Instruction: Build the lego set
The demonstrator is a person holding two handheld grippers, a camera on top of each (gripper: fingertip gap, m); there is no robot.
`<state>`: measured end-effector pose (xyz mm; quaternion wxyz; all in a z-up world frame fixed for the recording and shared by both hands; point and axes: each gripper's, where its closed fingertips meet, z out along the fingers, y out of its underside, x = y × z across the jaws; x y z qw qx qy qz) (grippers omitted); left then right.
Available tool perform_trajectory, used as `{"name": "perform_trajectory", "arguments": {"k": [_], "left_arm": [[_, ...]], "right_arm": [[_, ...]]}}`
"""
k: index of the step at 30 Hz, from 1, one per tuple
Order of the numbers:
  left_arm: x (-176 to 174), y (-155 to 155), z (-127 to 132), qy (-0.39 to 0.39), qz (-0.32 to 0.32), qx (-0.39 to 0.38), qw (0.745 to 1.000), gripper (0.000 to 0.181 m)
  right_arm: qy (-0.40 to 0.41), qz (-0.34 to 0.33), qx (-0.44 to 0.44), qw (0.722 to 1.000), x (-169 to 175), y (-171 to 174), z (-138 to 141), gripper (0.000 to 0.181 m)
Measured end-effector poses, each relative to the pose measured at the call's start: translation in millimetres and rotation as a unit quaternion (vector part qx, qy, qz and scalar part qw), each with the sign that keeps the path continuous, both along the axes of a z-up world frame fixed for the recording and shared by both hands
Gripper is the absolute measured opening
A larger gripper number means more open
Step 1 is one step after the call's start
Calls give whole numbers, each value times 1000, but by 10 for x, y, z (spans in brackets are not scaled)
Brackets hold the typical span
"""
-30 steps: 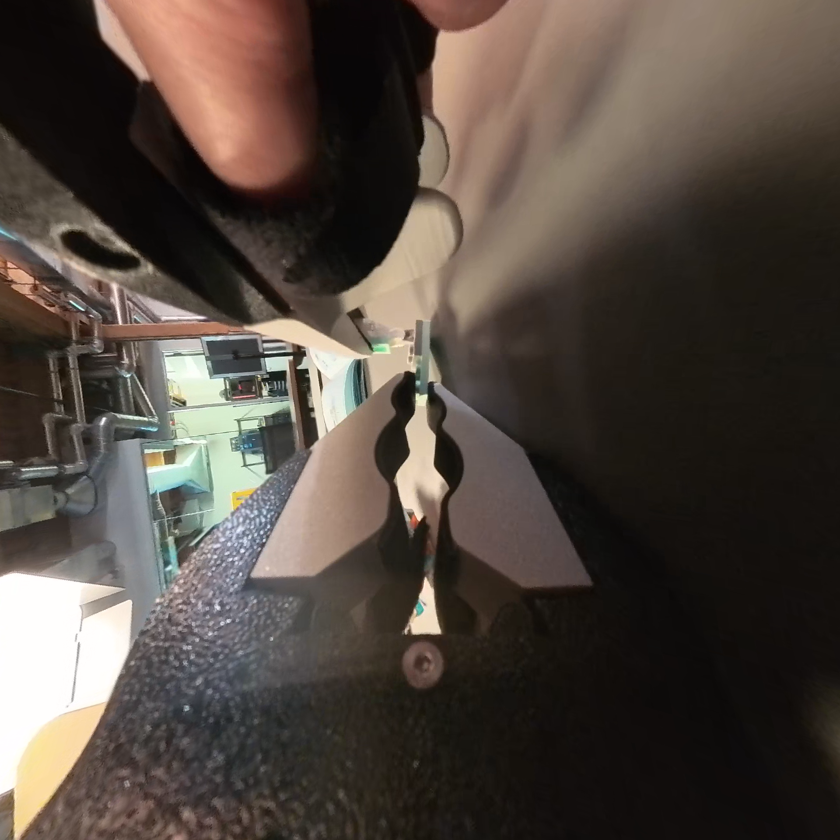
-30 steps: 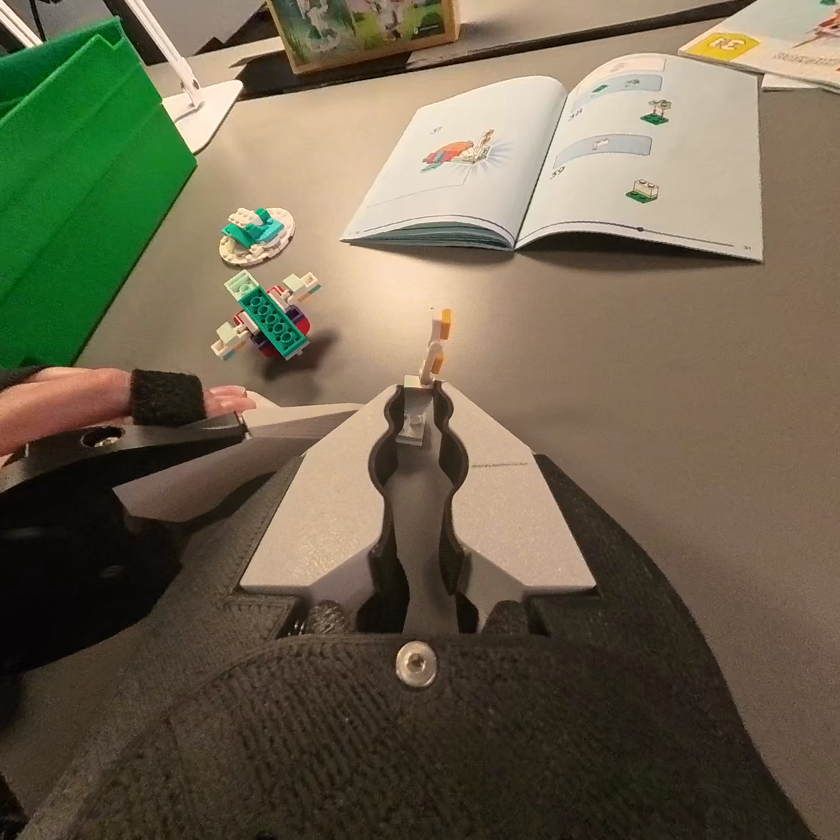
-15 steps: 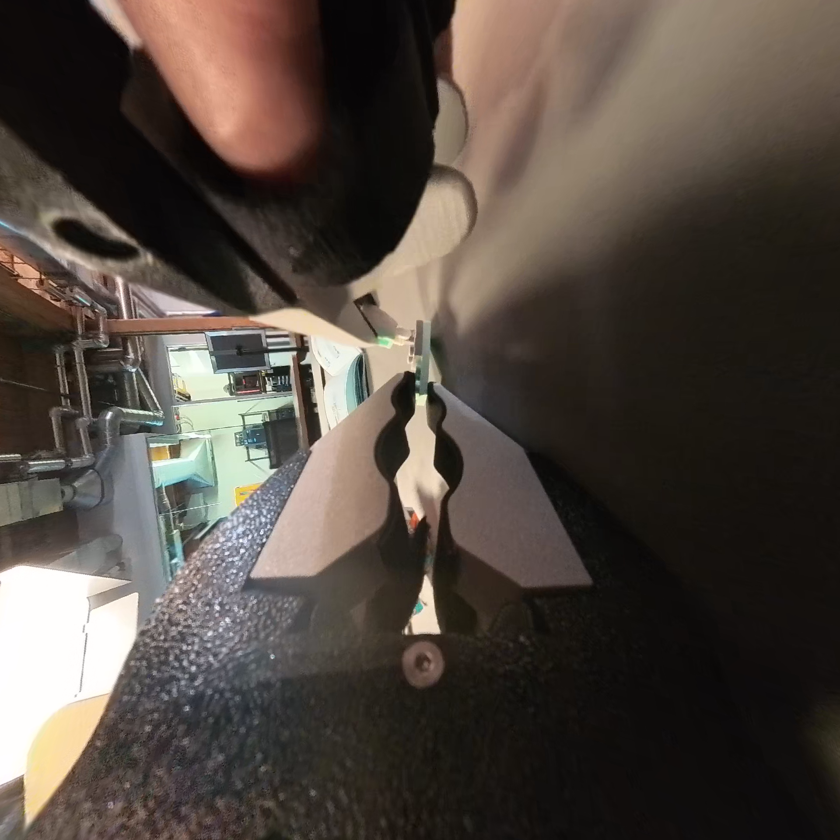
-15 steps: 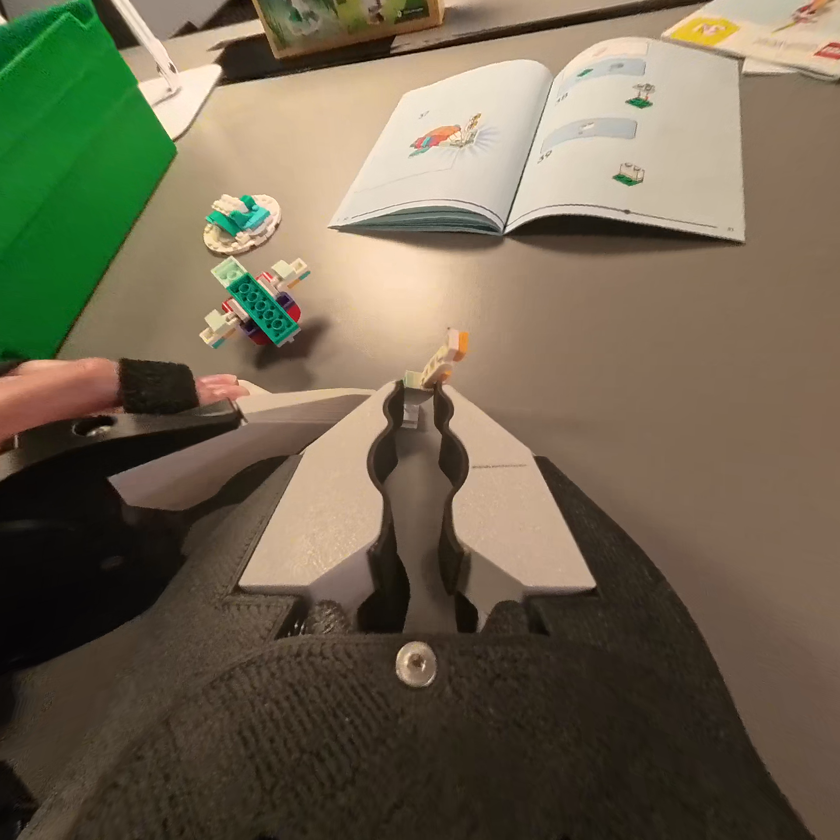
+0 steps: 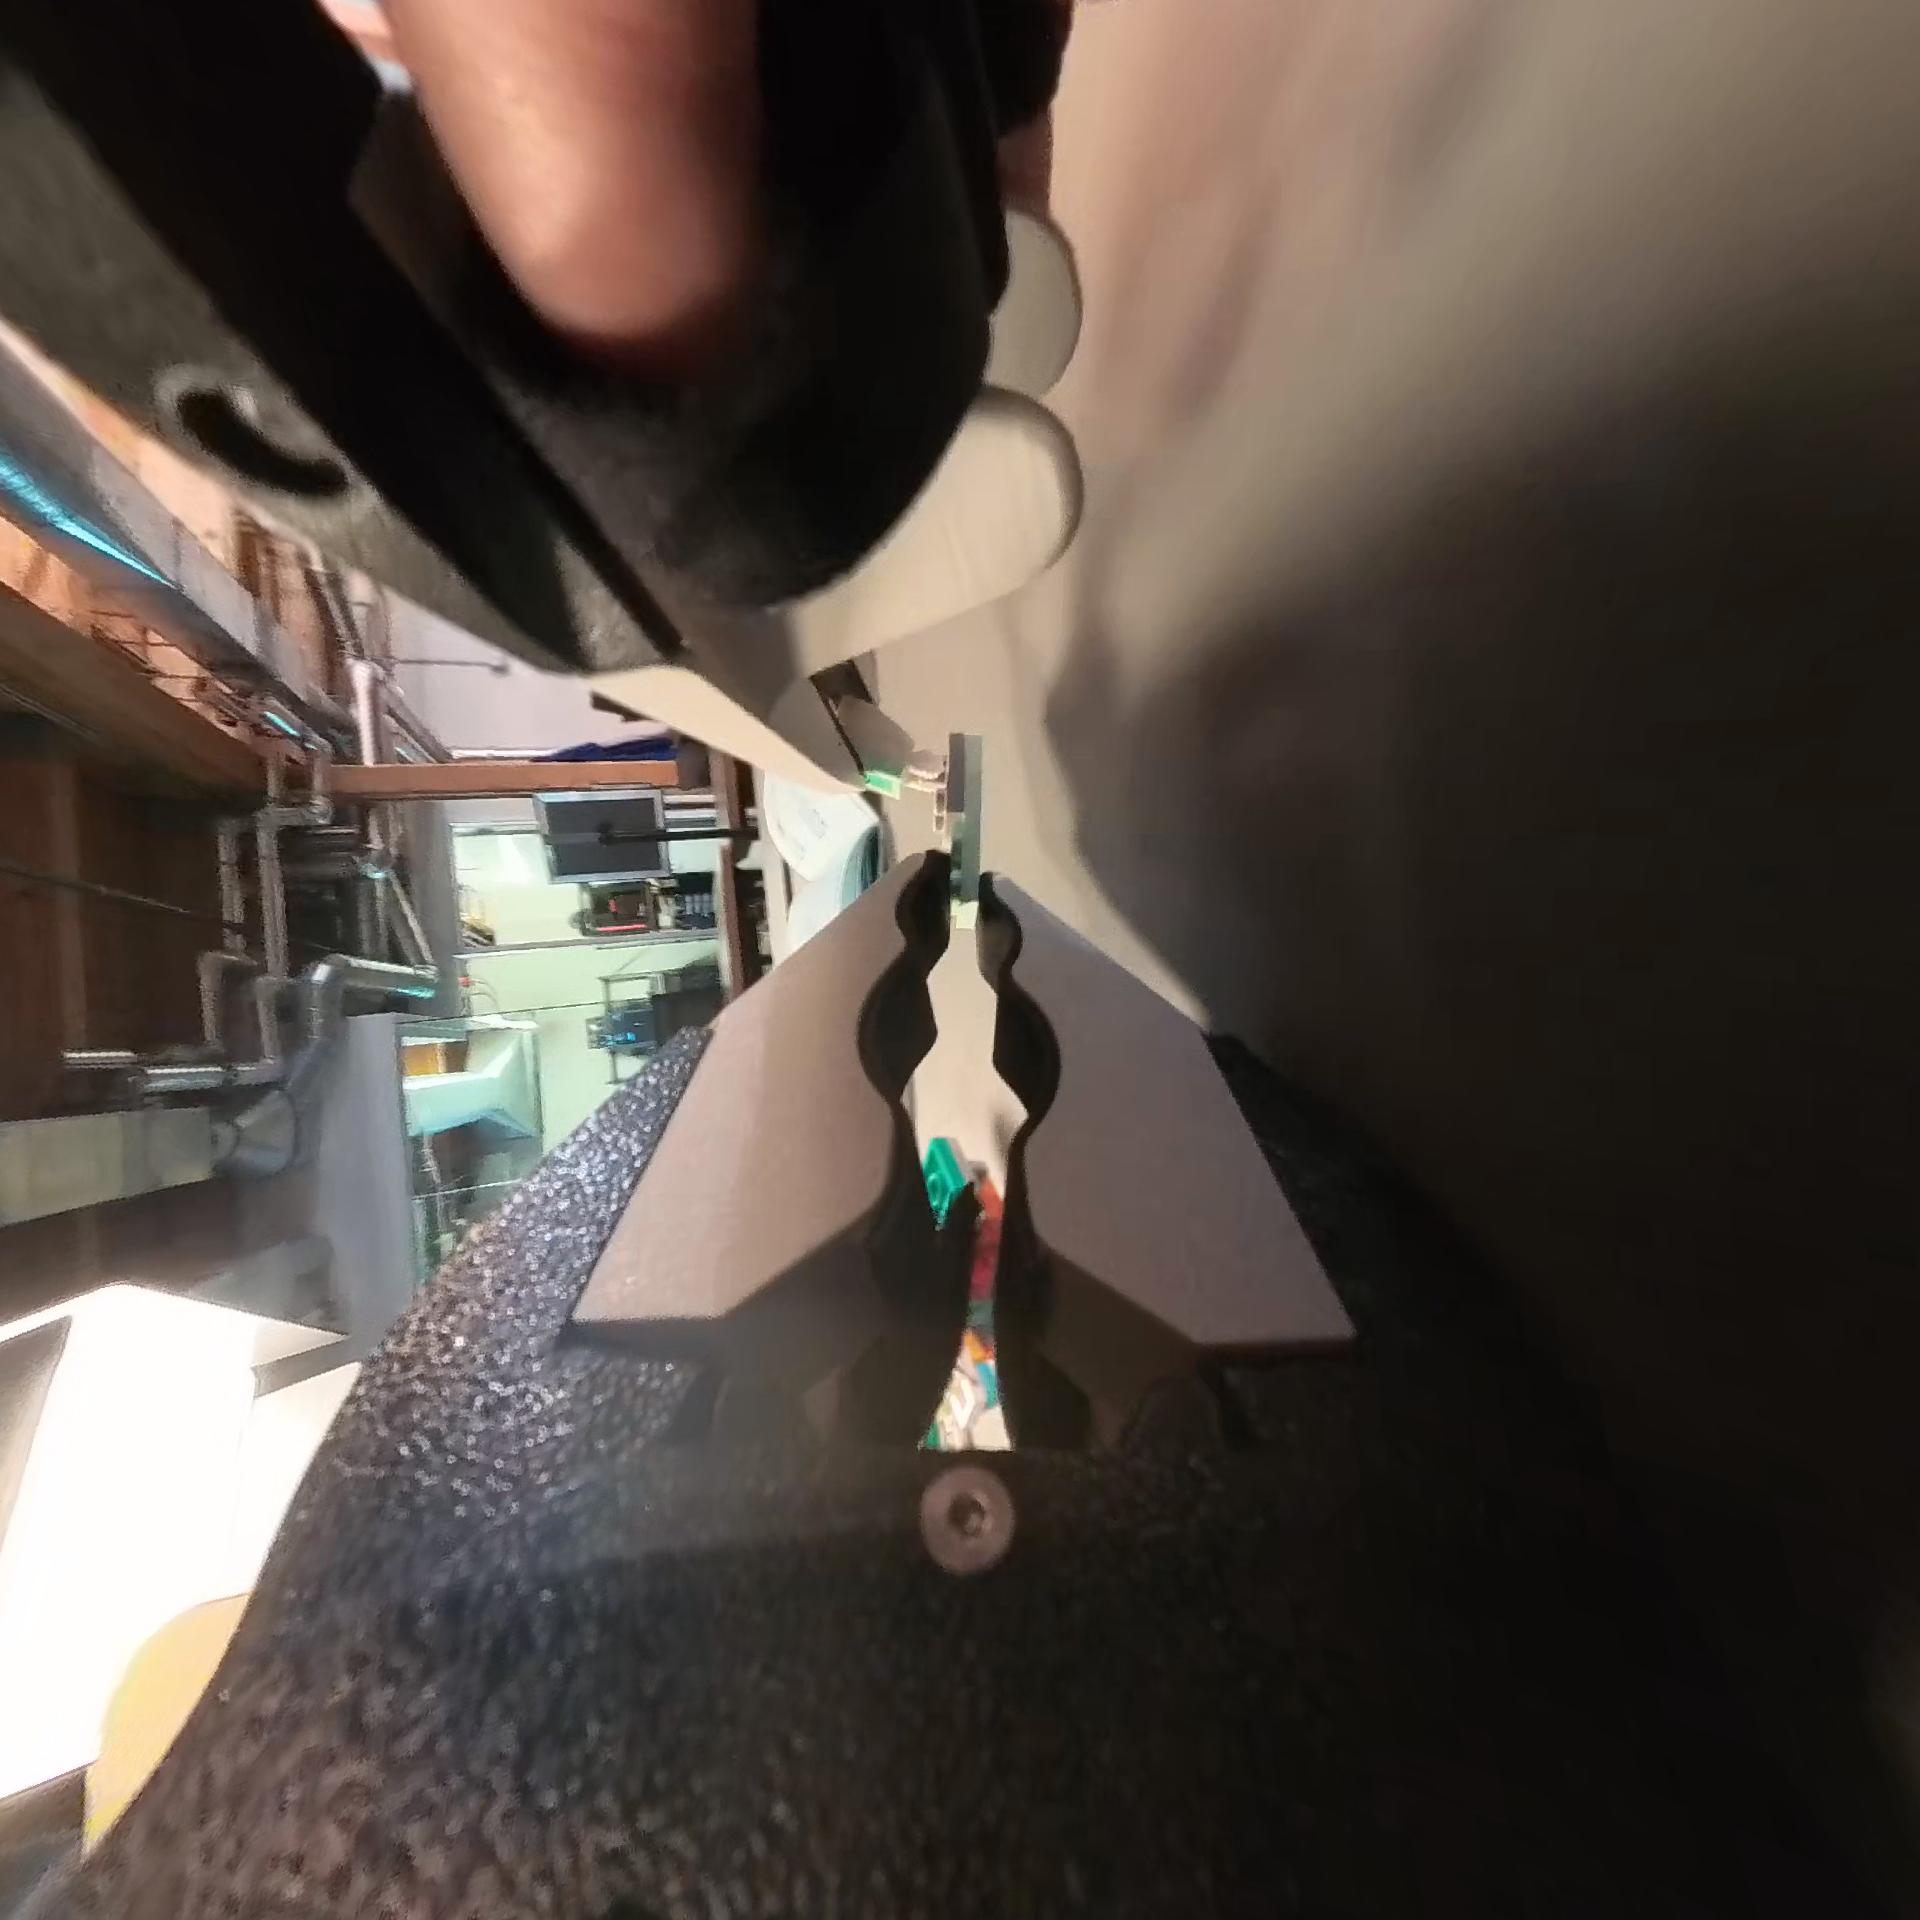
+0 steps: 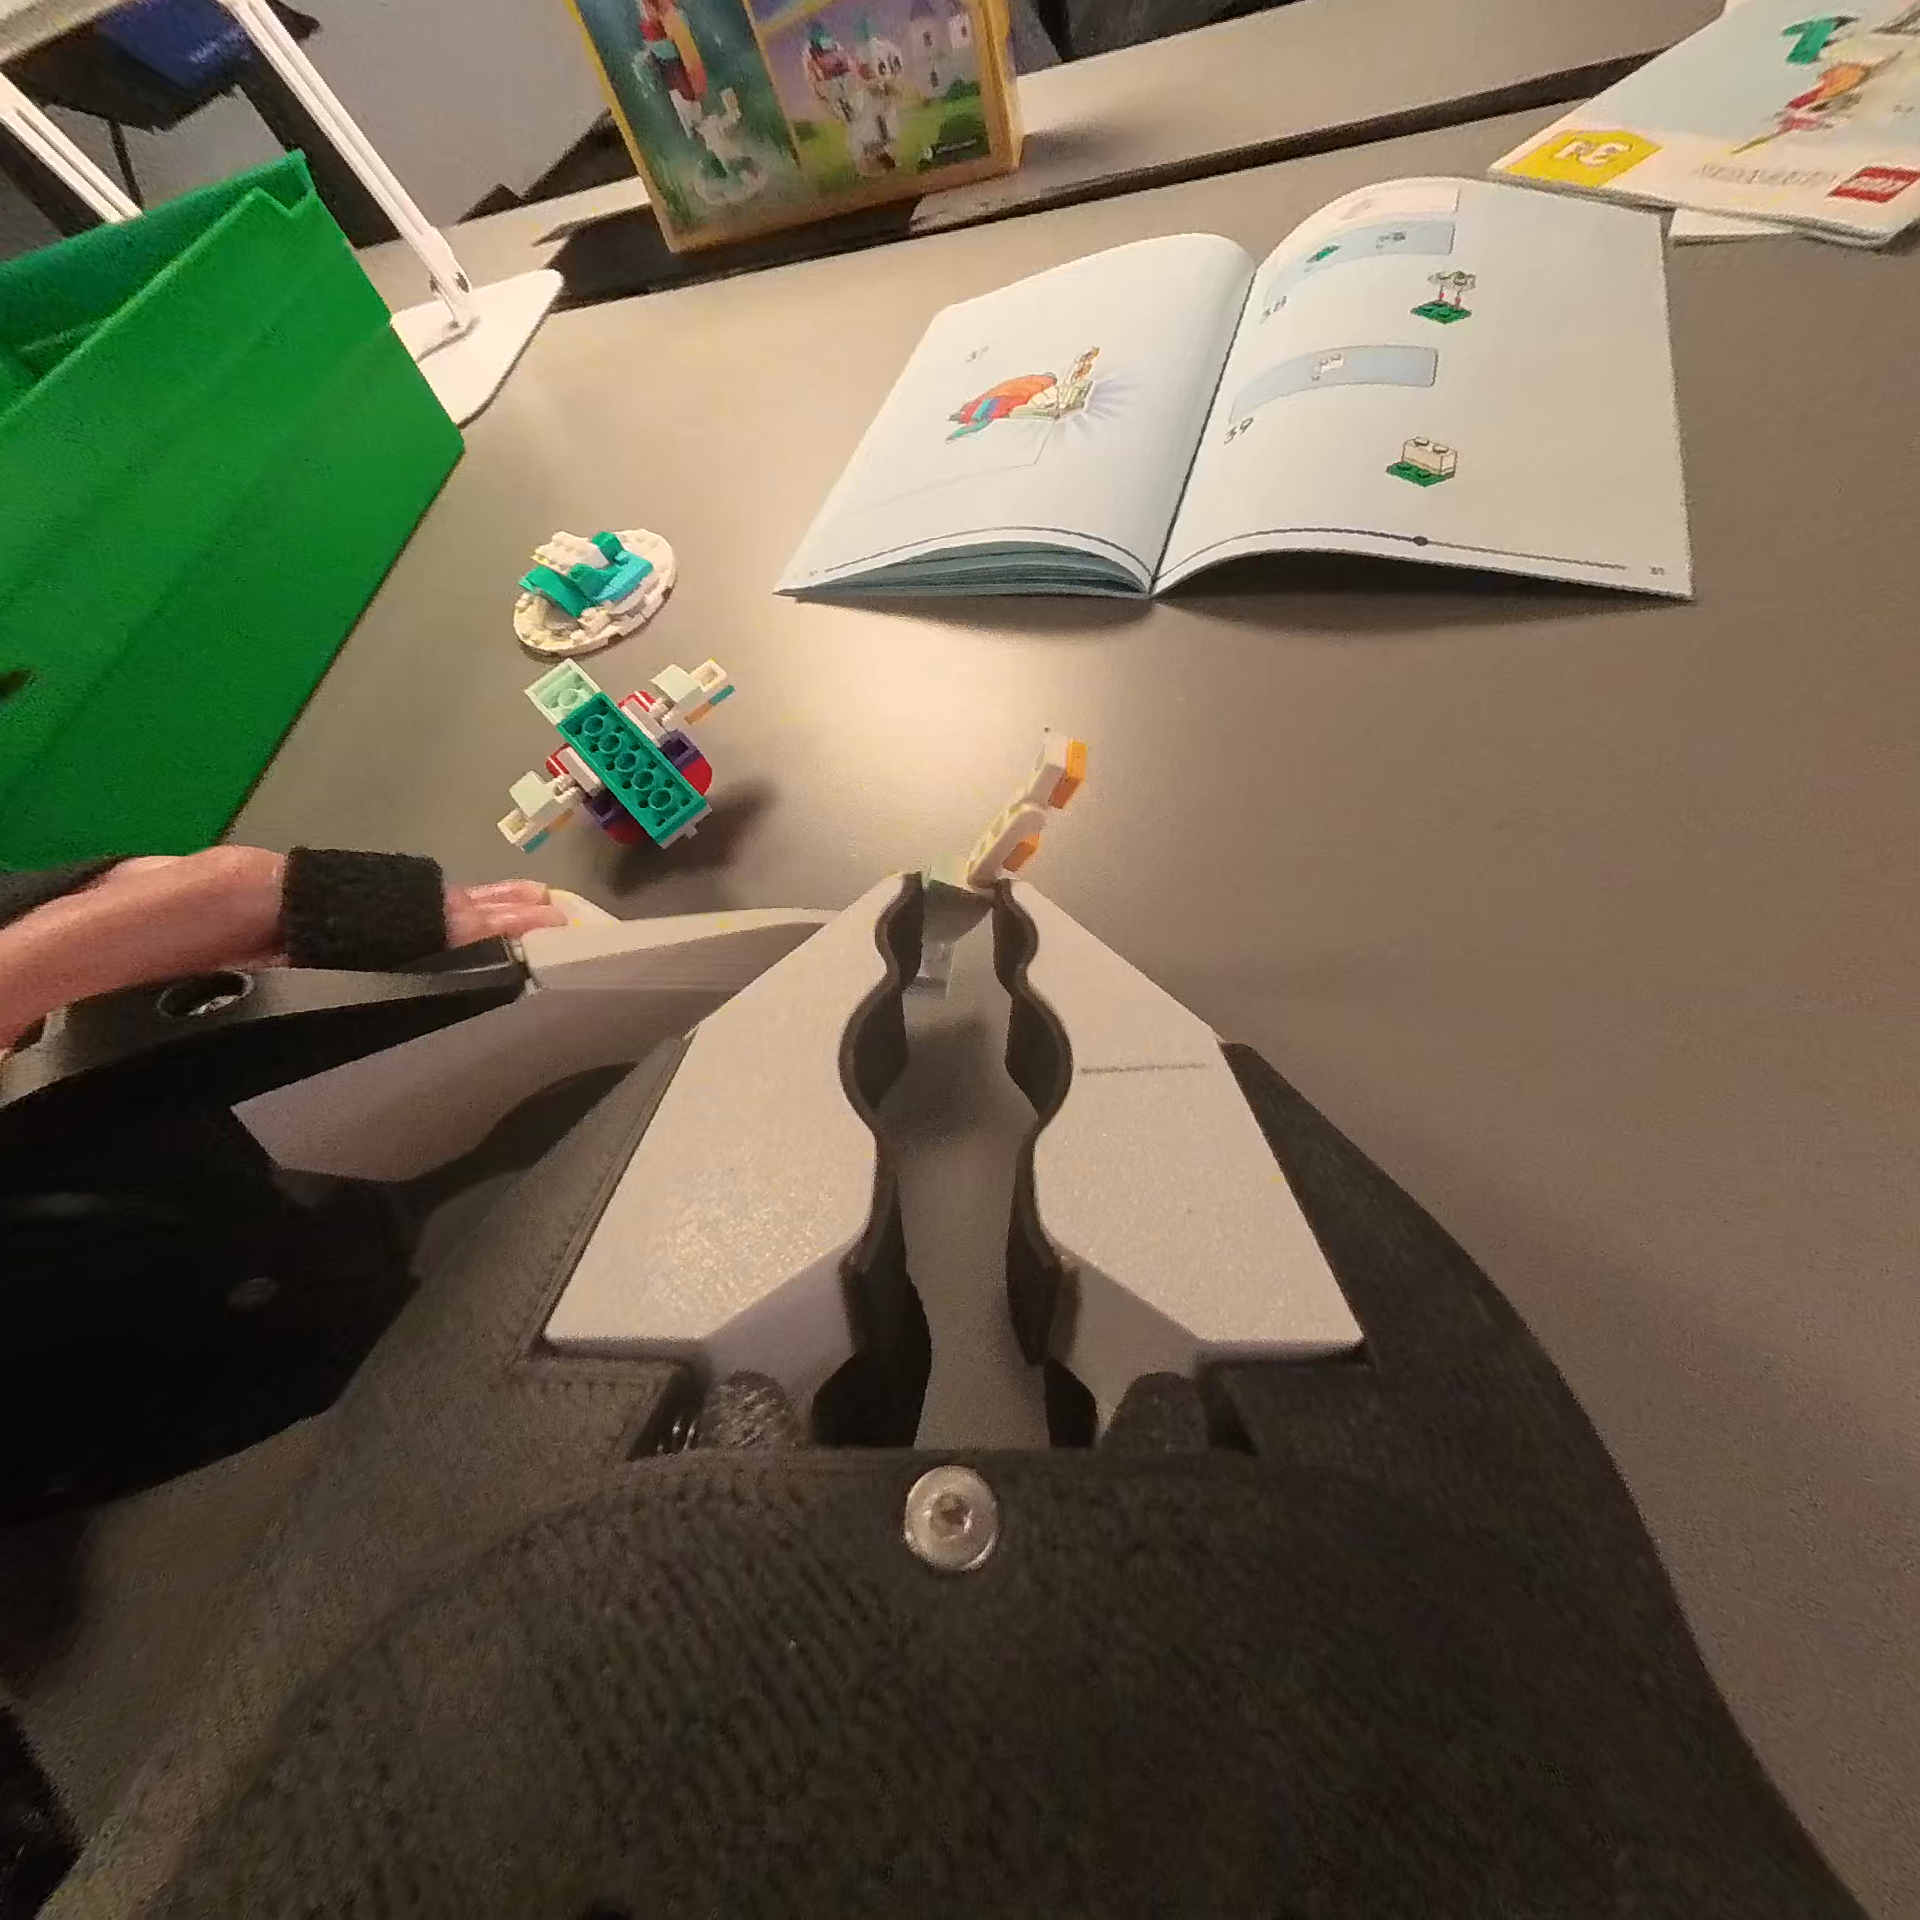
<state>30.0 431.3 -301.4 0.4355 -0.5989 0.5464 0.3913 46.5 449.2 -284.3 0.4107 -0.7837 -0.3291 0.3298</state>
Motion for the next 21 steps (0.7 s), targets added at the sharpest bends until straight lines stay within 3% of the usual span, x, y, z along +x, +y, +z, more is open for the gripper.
{"name": "perform_trajectory", "arguments": {"k": [1,9,13,16,19,21], "left_arm": [[1,-5,0,3,-2,1,1000,3],[37,-3,18,8,-8,7,1000,3],[48,-24,-8,16,-12,3,1000,2],[50,-6,25,2,-12,6,1000,3],[29,-27,42,1,-15,9,1000,3],[8,-28,102,-24,-16,15,999,3]], "right_arm": [[5,3,-10,1000,3,-5,-7,13],[5,1,-4,1000,30,-1,2,13],[-52,10,63,997,3,-51,-8,12],[-13,2,21,1000,10,-14,8,12],[-19,12,60,998,-30,-49,63,12],[18,40,56,997,-42,-99,142,19]]}}
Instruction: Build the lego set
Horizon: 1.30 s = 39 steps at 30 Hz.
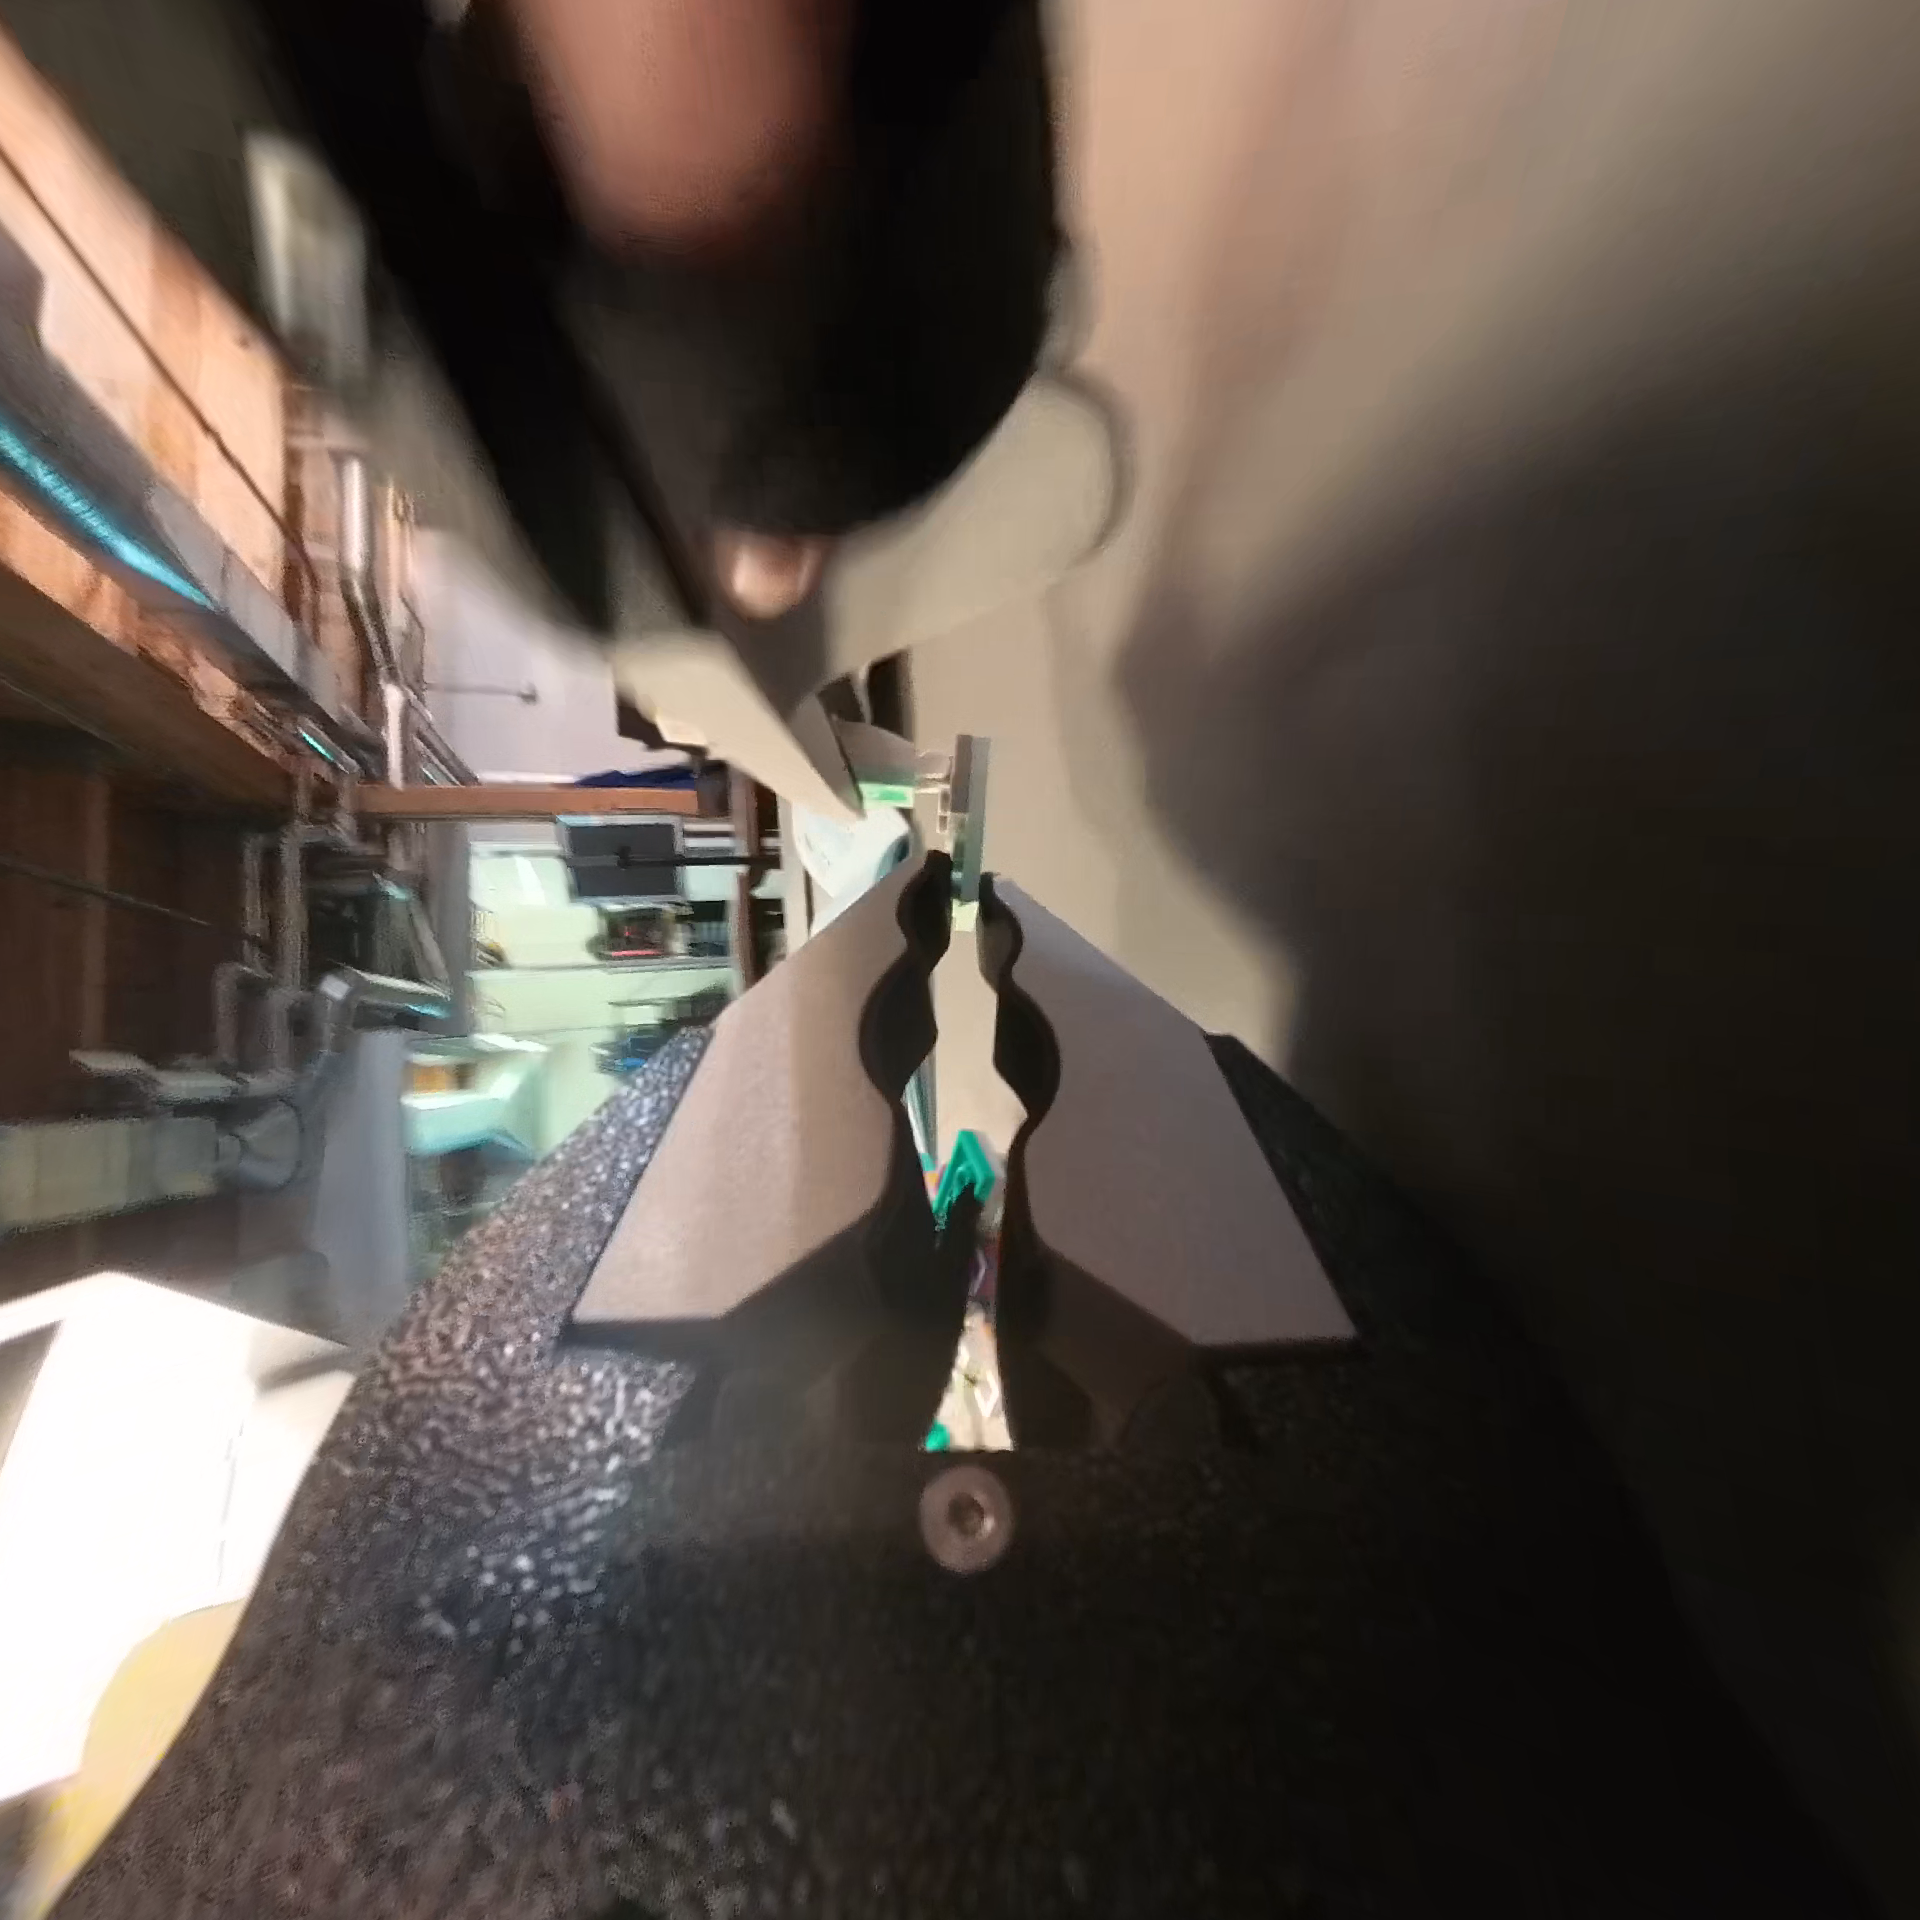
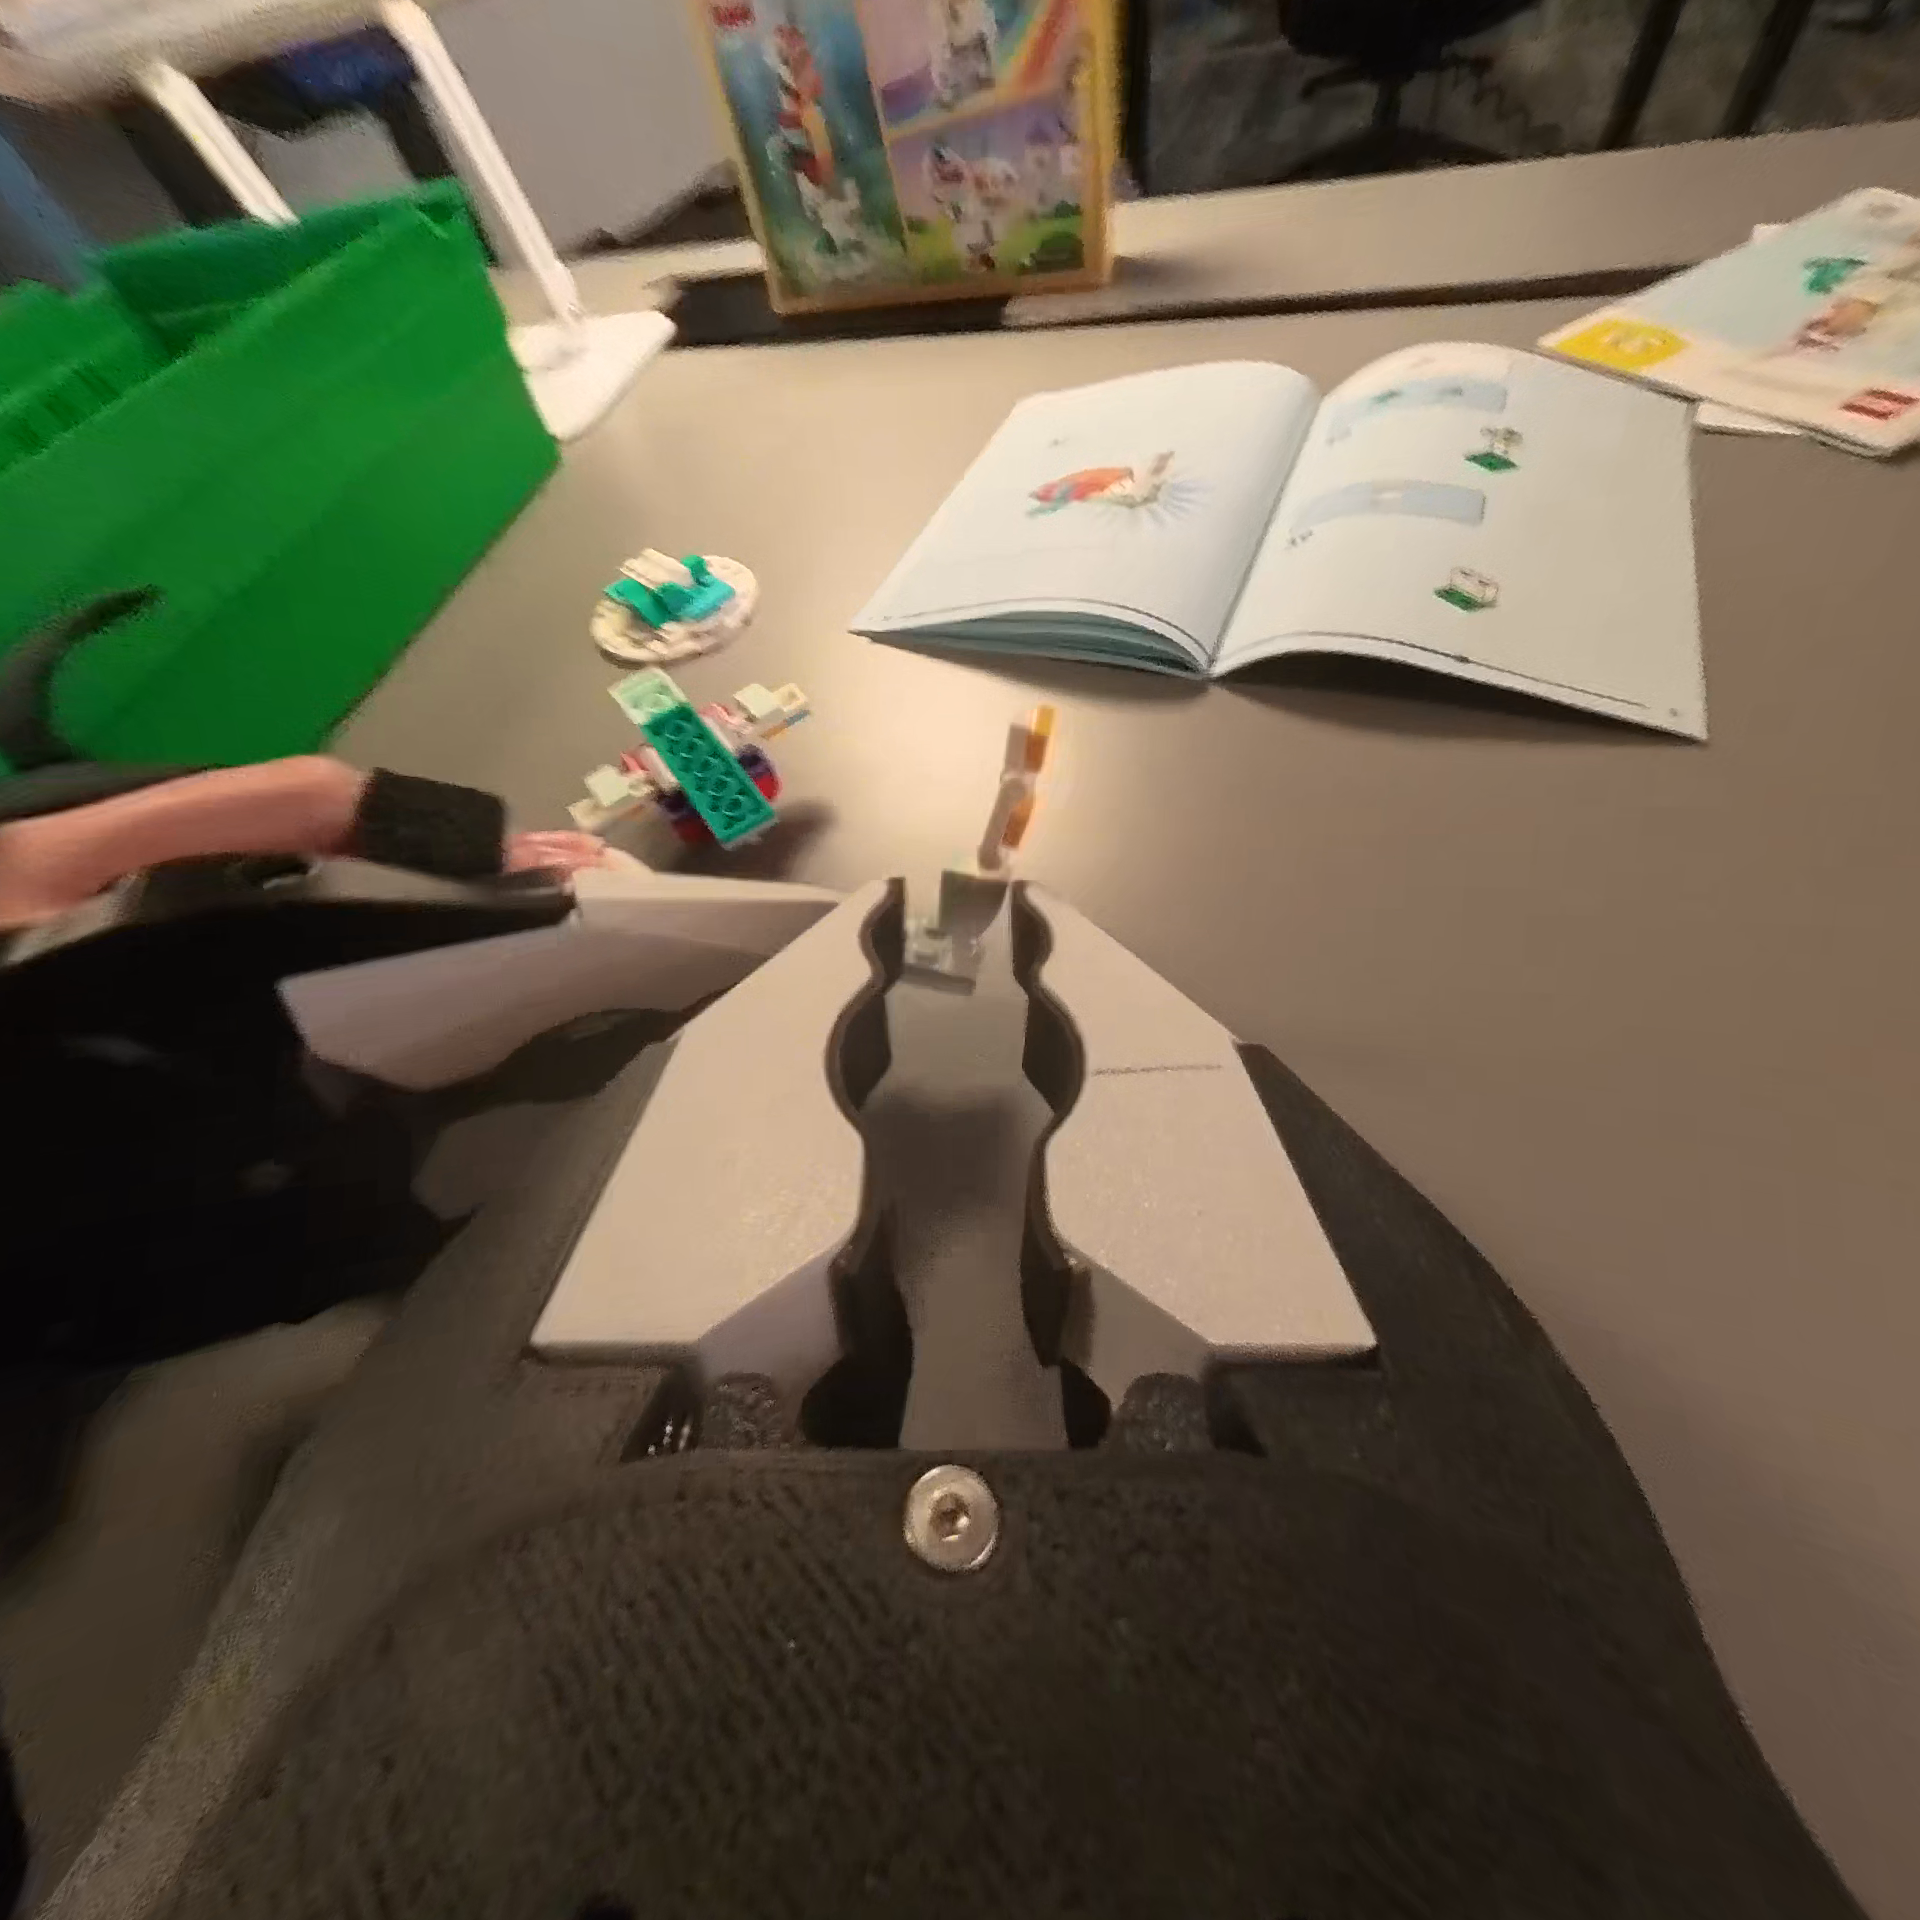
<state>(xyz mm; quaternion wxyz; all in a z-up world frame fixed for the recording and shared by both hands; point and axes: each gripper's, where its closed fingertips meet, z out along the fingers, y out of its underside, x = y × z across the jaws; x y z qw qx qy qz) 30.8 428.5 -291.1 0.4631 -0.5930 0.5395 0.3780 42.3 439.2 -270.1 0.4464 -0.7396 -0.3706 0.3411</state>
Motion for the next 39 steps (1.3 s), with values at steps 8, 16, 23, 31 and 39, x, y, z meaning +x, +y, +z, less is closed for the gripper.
{"name": "perform_trajectory", "arguments": {"k": [8,16,23,31,39], "left_arm": [[140,-123,271,-254,-101,-51,961,2],[326,-321,387,-319,-197,-82,924,1],[232,-304,447,-383,-185,-109,899,1],[264,-317,339,-339,-180,-118,916,1],[54,-219,167,-299,-110,-141,937,2]], "right_arm": [[88,130,4,988,266,-62,283,55],[157,237,-194,939,219,-273,392,40],[12,253,176,951,316,-336,355,53],[-138,249,289,914,194,-347,104,53],[-191,310,514,777,102,-558,207,26]]}}
